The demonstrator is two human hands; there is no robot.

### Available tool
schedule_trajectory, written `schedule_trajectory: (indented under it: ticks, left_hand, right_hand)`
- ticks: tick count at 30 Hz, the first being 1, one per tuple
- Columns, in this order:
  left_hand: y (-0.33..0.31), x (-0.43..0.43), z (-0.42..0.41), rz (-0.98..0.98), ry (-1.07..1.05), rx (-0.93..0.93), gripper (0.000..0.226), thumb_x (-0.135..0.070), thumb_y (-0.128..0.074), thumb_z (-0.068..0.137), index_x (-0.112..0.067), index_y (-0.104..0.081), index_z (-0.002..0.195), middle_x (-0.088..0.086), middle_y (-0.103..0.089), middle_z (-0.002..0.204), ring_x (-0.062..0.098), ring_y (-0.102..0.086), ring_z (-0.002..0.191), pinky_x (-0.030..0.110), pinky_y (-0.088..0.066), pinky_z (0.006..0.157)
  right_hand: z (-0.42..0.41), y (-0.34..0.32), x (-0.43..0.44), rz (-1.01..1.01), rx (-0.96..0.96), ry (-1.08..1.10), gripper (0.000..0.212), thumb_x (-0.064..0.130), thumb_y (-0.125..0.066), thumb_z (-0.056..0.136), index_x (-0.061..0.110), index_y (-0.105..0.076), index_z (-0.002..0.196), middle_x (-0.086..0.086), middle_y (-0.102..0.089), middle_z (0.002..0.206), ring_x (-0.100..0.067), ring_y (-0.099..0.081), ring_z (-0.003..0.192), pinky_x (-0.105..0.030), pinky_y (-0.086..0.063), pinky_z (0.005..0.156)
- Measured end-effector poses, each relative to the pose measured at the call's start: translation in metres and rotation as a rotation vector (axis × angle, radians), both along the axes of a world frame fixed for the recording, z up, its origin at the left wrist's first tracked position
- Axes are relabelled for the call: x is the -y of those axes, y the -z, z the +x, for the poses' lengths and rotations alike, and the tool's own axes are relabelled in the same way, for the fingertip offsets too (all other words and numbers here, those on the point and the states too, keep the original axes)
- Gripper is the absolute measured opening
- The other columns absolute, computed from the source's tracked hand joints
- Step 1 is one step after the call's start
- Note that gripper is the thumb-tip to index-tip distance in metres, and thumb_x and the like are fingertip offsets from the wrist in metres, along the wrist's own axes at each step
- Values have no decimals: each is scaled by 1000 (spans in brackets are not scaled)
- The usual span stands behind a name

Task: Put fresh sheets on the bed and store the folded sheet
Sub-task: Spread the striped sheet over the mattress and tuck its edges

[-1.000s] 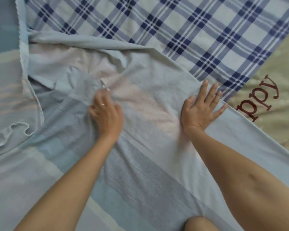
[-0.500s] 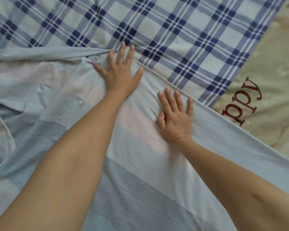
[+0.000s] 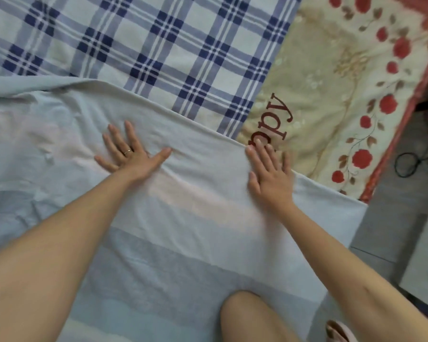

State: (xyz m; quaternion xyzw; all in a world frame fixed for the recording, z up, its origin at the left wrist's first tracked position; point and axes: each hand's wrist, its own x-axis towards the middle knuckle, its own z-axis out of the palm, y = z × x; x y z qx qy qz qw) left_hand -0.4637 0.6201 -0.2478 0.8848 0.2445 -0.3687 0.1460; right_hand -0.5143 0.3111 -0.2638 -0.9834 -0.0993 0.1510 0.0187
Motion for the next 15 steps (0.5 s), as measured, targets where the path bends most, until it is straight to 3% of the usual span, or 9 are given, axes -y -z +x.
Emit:
schedule_trajectory:
  ticks: [3, 4, 5, 8, 9, 15]
  left_hand:
    - [-2, 3, 2, -1, -2, 0, 115, -83, -40, 71, -27, 33, 140, 9, 40, 147, 27, 35, 136, 62, 16, 105]
    - [-3, 4, 3, -4, -1, 1, 114, -82, -40, 71, -27, 33, 140, 9, 40, 147, 27, 35, 136, 61, 16, 105]
    - [-6, 2, 5, -3, -9, -2, 113, -81, -40, 72, -27, 33, 141, 9, 39, 148, 27, 34, 137, 61, 16, 105]
    - [-3, 2, 4, 1, -25, 6, 99, -73, -36, 82, -27, 28, 143, 7, 36, 149, 25, 32, 138, 61, 14, 106]
    - [-1, 4, 3, 7, -33, 23, 92, -68, -33, 86, -28, 26, 144, 6, 36, 150, 24, 31, 138, 61, 14, 107]
    - [17, -4, -1, -32, -46, 116, 72, -52, -24, 96, -30, 25, 144, 4, 35, 150, 24, 31, 139, 60, 17, 105]
  right_hand:
    - [40, -6, 26, -26, 35, 533, 60, 31, -24, 95, 26, -5, 151, 3, -2, 159, -18, 0, 147, -47, 10, 115]
    - [50, -10, 15, 17, 81, 531, 60, 27, -28, 95, 21, -9, 151, -1, -6, 159, -19, -2, 146, -46, 9, 116]
    - [55, -11, -5, 101, 107, 385, 60, 24, -32, 94, 17, -14, 151, -6, -14, 158, -19, -5, 146, -43, 6, 117]
    - [49, -3, -66, 250, 11, -504, 56, 24, -33, 93, 15, -27, 147, -7, -31, 152, -17, -16, 144, -38, -7, 118]
    - [57, 0, -79, 240, -19, -637, 55, 27, -30, 93, 16, -30, 147, -4, -32, 152, -17, -19, 144, -37, -9, 118]
    - [94, 8, -126, 174, -32, -337, 57, 30, -29, 94, 26, -21, 150, 4, -20, 157, -15, -14, 145, -39, -1, 119]
